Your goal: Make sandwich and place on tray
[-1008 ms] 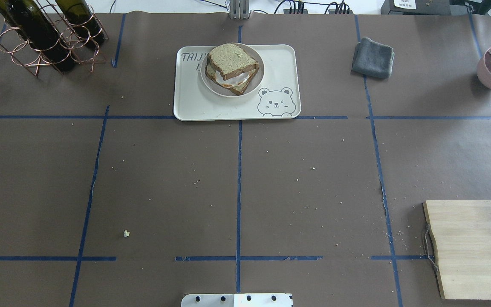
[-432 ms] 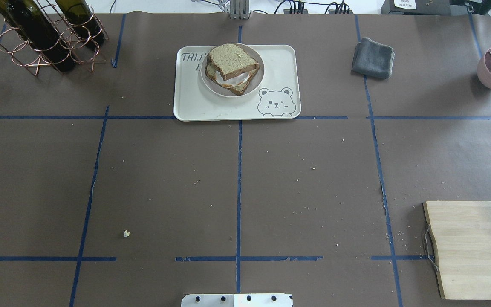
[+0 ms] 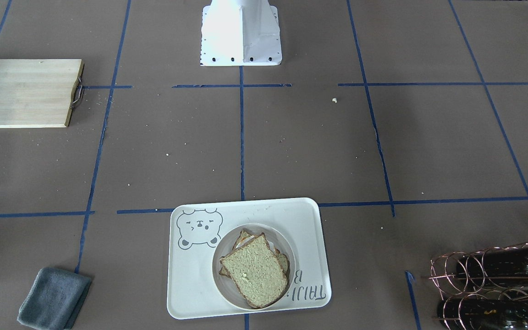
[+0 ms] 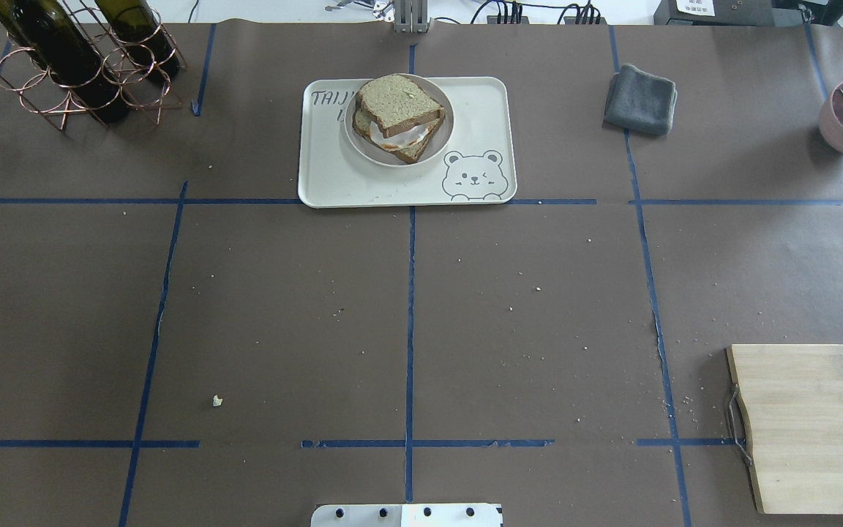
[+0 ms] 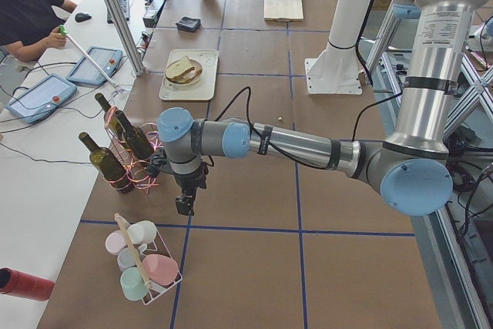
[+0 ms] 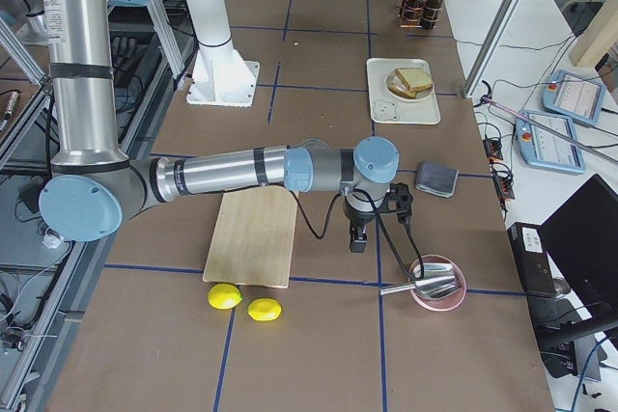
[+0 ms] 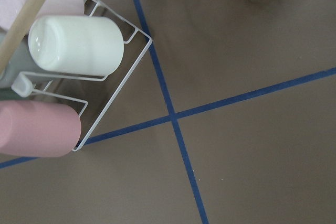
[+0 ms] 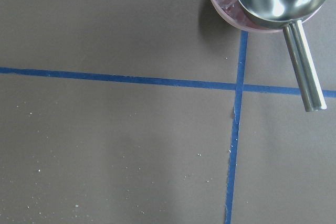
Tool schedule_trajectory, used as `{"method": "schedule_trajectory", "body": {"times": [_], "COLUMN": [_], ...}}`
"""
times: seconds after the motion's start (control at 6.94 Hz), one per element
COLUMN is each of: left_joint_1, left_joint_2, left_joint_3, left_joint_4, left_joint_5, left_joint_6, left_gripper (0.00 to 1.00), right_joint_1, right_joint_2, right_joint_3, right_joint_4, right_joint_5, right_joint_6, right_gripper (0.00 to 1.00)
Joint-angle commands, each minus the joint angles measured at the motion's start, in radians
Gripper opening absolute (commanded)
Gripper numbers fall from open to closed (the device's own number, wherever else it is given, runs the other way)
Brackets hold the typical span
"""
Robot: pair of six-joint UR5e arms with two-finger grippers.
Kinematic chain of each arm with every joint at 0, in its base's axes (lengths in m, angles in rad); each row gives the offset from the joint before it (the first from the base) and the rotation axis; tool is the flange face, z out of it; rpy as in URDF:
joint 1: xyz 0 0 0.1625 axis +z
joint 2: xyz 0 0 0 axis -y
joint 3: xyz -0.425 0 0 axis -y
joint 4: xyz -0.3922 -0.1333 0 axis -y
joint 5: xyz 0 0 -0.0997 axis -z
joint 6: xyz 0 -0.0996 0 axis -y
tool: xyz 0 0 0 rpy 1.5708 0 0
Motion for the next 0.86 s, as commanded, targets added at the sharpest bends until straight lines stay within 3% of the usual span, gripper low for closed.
{"method": "schedule_trajectory", "body": {"times": [0.0,0.72], "left_joint_1": [-0.029,-0.066], "left_joint_2": [0.058,0.068], "left_joint_3": [0.017,0.002], "left_joint_4": [-0.012,-0.009], "left_joint_5": [-0.071,-0.068], "left_joint_6": [0.002,-0.001], "left_gripper": [1.00,1.00], "right_joint_1": [0.033,0.035], "right_joint_2": [-0.007,-0.050], "right_joint_3": [-0.055,-0.143], "right_joint_4": [0.002,0.197], "right_joint_5": [0.057,0.009], "right_joint_6": [-0.016,-0.013], "right_gripper": [1.00,1.00]}}
